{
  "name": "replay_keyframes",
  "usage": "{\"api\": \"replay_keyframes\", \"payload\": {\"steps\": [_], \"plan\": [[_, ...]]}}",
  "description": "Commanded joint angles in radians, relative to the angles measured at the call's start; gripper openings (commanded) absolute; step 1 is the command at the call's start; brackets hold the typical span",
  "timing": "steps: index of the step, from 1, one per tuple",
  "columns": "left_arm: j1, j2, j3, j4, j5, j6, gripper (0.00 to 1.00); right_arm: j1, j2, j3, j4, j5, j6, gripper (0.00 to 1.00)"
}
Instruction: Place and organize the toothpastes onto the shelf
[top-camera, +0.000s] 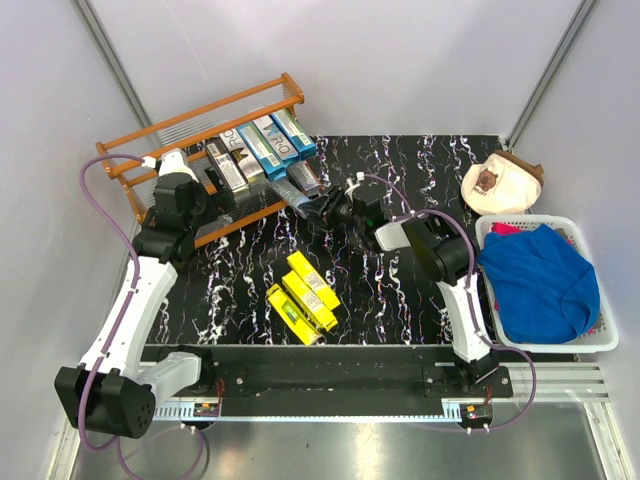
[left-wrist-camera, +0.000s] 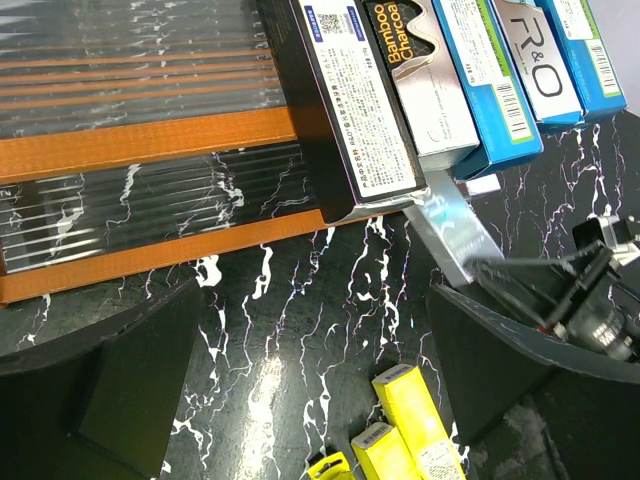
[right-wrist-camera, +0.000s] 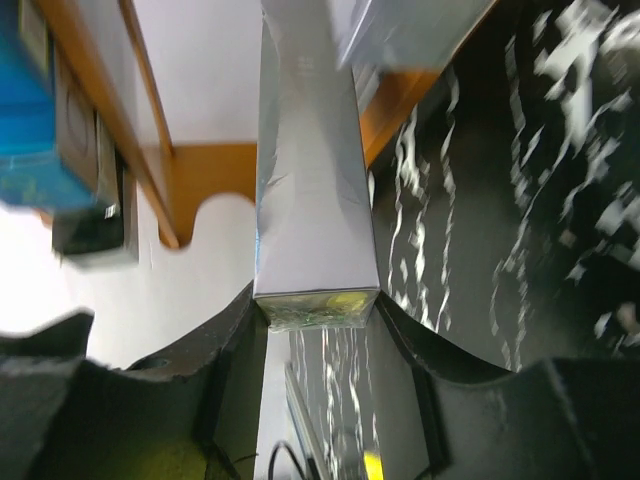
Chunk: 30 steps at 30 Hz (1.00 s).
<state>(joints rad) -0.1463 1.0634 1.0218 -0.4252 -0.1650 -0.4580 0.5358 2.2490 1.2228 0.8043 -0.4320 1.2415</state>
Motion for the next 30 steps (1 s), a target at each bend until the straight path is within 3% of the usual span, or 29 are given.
{"api": "replay_keyframes", "payload": {"steps": [1, 16, 24, 28, 29, 30], "plan": [[0.001, -0.017, 0.046, 0.037, 0.008, 0.025, 0.99, 0.001, 0.061, 0.099, 0.096, 0.122, 0.070, 0.00], [0.001, -0.026, 0.047, 0.036, 0.008, 0.039, 0.99, 0.000, 0.207, 0.211, 0.053, 0.249, 0.153, 0.00], [-0.001, -0.025, 0.046, 0.037, 0.010, 0.041, 0.99, 0.000, 0.213, 0.208, 0.019, 0.297, 0.171, 0.09], [0.001, -0.022, 0.044, 0.037, 0.015, 0.038, 0.99, 0.000, 0.204, 0.192, 0.015, 0.296, 0.168, 0.23], [0.001, -0.022, 0.046, 0.037, 0.015, 0.039, 0.99, 0.000, 0.199, 0.185, 0.015, 0.294, 0.164, 0.42], [0.001, -0.022, 0.044, 0.036, 0.018, 0.039, 0.99, 0.000, 0.190, 0.173, 0.013, 0.295, 0.156, 0.51]]}}
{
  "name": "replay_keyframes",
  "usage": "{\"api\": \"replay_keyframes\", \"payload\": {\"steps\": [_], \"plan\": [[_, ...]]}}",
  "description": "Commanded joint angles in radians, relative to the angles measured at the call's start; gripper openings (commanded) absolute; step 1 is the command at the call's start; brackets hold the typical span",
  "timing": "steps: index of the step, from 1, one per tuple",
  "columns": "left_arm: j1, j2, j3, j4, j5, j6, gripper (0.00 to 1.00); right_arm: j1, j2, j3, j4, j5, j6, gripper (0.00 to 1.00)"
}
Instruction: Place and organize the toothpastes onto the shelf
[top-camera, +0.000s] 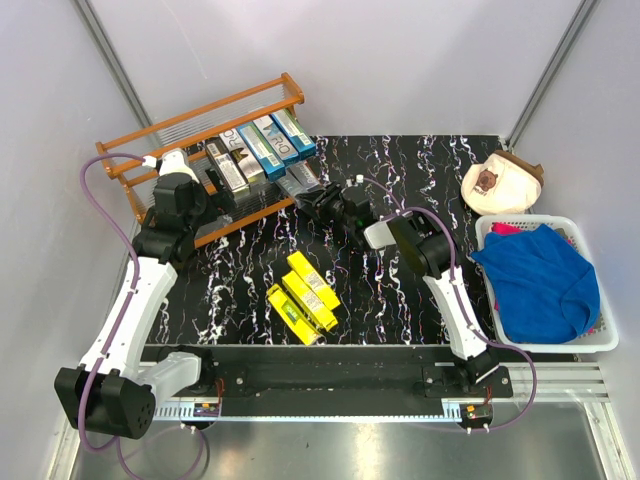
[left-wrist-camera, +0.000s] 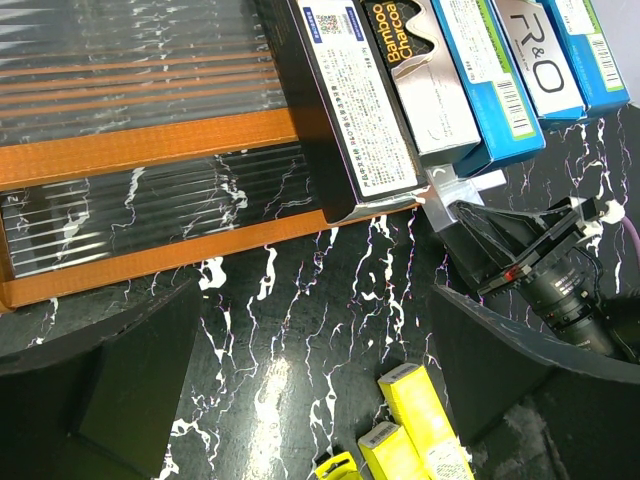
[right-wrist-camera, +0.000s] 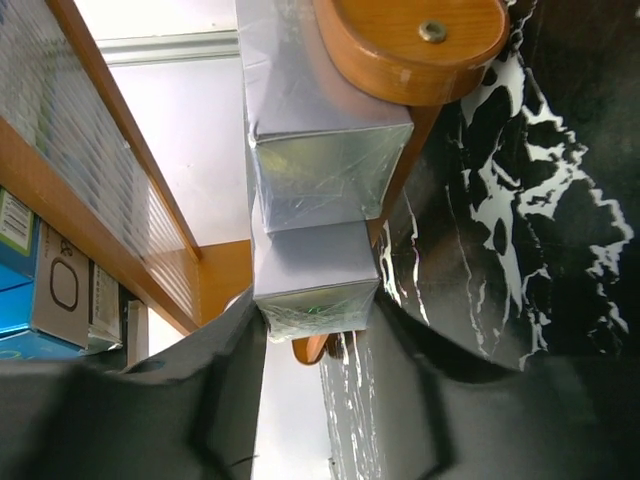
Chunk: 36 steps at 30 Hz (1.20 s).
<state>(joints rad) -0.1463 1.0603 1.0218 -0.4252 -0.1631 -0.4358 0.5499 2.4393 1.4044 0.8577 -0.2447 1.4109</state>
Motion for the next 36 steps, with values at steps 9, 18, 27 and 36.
{"api": "replay_keyframes", "payload": {"steps": [9, 18, 27, 36], "plan": [[0.001, -0.025, 0.038, 0.040, 0.020, 0.016, 0.99, -0.015, -0.097, -0.105, -0.108, 0.119, -0.102, 0.95], [0.001, -0.028, 0.031, 0.046, 0.031, 0.009, 0.99, -0.015, -0.197, -0.252, -0.086, 0.096, -0.167, 1.00], [0.001, -0.029, 0.029, 0.054, 0.096, 0.017, 0.99, -0.015, -0.457, -0.358, -0.293, 0.128, -0.432, 1.00], [0.001, -0.010, 0.026, 0.057, 0.157, 0.009, 0.99, -0.013, -0.709, -0.441, -0.613, 0.107, -0.684, 1.00]]}}
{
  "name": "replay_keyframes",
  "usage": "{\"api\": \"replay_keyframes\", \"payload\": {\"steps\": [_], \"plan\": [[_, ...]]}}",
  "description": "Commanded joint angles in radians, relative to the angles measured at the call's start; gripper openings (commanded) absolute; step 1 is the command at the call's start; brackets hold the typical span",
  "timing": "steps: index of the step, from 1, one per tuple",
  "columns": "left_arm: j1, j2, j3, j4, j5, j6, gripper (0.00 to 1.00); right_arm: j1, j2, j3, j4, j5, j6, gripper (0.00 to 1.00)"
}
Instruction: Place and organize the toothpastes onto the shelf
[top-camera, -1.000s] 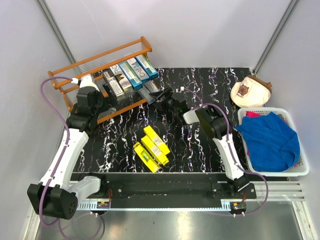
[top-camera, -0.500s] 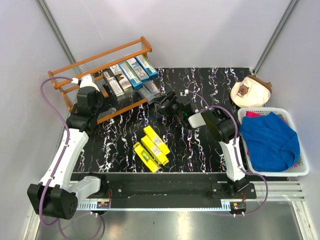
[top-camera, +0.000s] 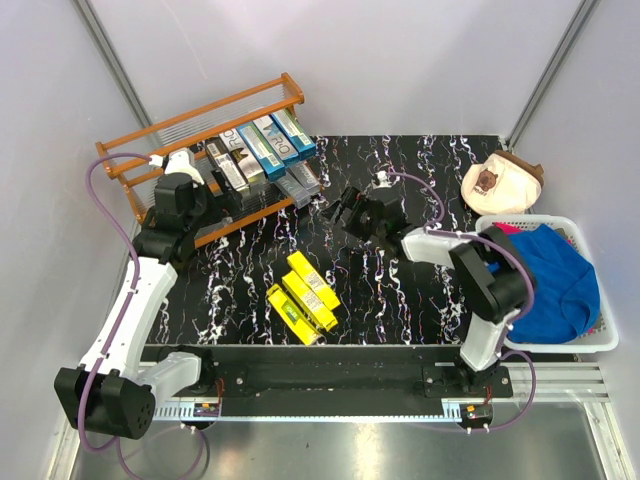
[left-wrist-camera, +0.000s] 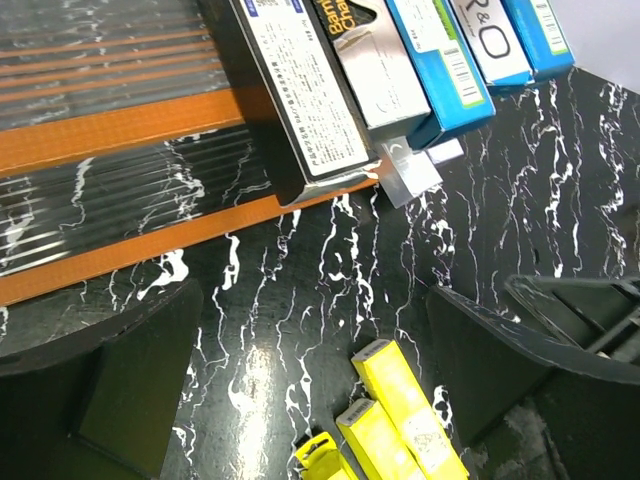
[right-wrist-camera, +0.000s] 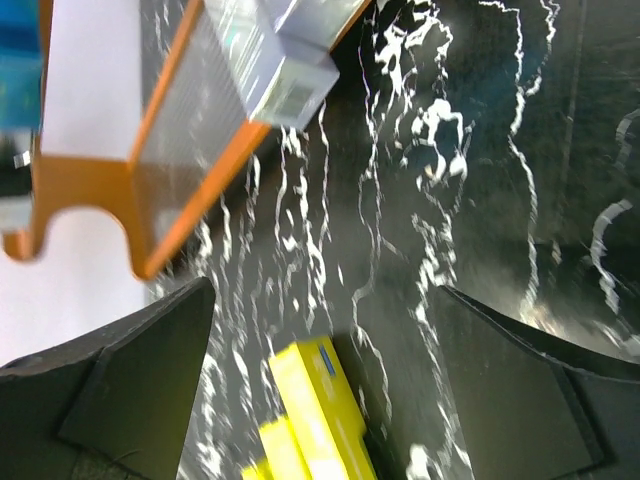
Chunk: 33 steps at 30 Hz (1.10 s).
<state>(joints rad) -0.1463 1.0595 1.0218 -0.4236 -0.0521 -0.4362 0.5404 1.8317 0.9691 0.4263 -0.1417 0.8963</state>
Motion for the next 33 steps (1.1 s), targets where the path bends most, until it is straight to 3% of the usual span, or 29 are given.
{"api": "replay_keyframes", "payload": {"steps": [1, 7, 12, 28, 33], "plan": [[0.001, -0.006, 0.027, 0.055, 0.047, 0.008, 0.99, -0.002, -0.136, -0.009, -0.258, -0.001, -0.190, 1.00], [-0.001, 0.016, 0.023, 0.057, 0.047, -0.001, 0.99, 0.065, -0.270, -0.038, -0.484, 0.063, -0.333, 0.95], [0.001, 0.030, 0.020, 0.059, 0.049, -0.007, 0.99, 0.156, -0.308, -0.026, -0.593, 0.122, -0.398, 0.85], [0.001, 0.050, 0.017, 0.065, 0.089, 0.002, 0.99, 0.291, -0.123, 0.094, -0.594, -0.002, -0.476, 0.74], [0.001, 0.056, 0.015, 0.063, 0.093, 0.002, 0.99, 0.305, -0.081, 0.120, -0.597, -0.025, -0.477, 0.66]]}}
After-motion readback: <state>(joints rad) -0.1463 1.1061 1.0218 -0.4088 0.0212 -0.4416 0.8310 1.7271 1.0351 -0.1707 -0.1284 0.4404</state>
